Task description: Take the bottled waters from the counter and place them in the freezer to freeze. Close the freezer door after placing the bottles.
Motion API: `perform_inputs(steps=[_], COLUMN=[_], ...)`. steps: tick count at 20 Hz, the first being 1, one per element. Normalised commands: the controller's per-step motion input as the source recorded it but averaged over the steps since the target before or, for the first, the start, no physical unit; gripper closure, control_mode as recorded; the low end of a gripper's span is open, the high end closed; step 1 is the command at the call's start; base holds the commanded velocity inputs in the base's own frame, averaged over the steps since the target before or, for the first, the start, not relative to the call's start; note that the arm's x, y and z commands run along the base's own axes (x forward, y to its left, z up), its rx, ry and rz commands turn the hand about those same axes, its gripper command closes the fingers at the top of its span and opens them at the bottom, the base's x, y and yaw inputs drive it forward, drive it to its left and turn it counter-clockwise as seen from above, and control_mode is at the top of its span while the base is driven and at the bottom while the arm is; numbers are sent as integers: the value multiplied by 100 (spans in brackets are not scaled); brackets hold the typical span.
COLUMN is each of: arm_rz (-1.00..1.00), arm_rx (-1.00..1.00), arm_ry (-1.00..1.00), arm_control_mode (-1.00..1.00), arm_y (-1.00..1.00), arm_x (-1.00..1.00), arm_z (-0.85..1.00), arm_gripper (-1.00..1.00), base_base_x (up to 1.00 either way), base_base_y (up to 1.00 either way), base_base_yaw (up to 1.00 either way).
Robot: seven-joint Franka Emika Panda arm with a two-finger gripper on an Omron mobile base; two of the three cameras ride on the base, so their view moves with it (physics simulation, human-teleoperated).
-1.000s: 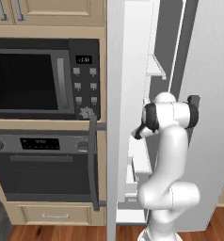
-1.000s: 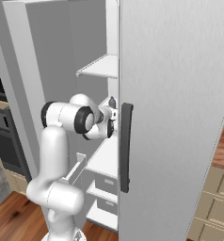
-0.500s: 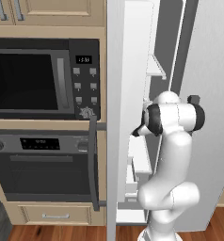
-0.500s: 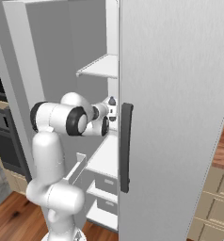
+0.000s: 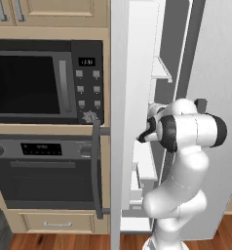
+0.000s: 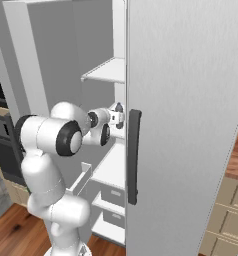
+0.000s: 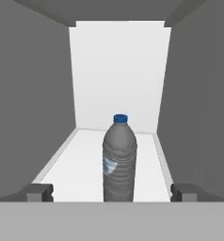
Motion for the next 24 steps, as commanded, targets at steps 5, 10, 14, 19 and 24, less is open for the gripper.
perform_inputs(steps=[5, 10, 14, 19, 24], arm_rz=[0, 0, 0, 0, 0], arm_rx=[4, 3, 1, 6, 14], arm_ry=[0, 0, 0, 6, 30], arm_control_mode=[-100, -100, -100, -100, -100], arm_y=[0, -5, 0, -3, -2], arm_x=[-62, -59, -74, -69, -38], arm_z=[53, 59, 50, 51, 77], arm_gripper=[-100, -100, -100, -100, -100], base_base_x=[0, 0, 0, 0, 0], base_base_y=[0, 0, 0, 0, 0], base_base_yaw=[0, 0, 0, 0, 0])
